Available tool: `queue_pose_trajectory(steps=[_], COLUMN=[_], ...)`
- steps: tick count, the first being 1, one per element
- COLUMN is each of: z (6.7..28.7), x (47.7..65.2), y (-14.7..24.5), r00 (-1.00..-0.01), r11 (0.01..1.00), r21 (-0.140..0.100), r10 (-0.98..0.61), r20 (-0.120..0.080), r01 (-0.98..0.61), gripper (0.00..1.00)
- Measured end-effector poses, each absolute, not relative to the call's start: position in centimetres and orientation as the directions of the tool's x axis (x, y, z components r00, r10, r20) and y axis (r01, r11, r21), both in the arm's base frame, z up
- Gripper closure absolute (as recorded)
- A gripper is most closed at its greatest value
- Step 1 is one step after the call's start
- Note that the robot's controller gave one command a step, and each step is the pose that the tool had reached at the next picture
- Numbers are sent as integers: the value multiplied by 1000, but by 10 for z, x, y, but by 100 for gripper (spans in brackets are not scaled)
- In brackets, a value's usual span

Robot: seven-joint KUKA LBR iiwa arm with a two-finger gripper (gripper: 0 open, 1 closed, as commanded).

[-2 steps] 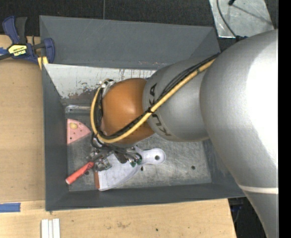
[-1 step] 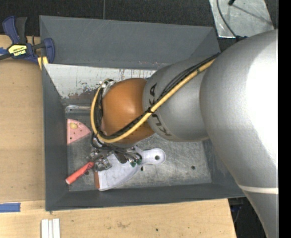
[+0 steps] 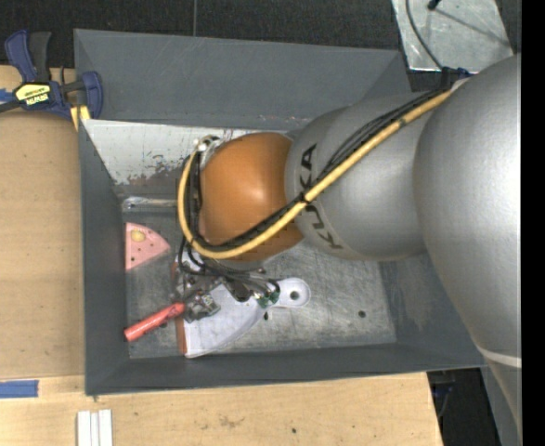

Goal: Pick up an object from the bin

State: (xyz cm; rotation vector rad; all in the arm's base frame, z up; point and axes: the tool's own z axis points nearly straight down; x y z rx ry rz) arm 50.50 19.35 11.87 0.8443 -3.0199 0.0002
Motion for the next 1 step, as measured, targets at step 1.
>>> queue_pose_trajectory(steps=[1], z=[188], x=[502], y=[189], r00=[-744], r11=[744], r21=[1], r10=[-668], r20=[1], r01=[-668], gripper=[100])
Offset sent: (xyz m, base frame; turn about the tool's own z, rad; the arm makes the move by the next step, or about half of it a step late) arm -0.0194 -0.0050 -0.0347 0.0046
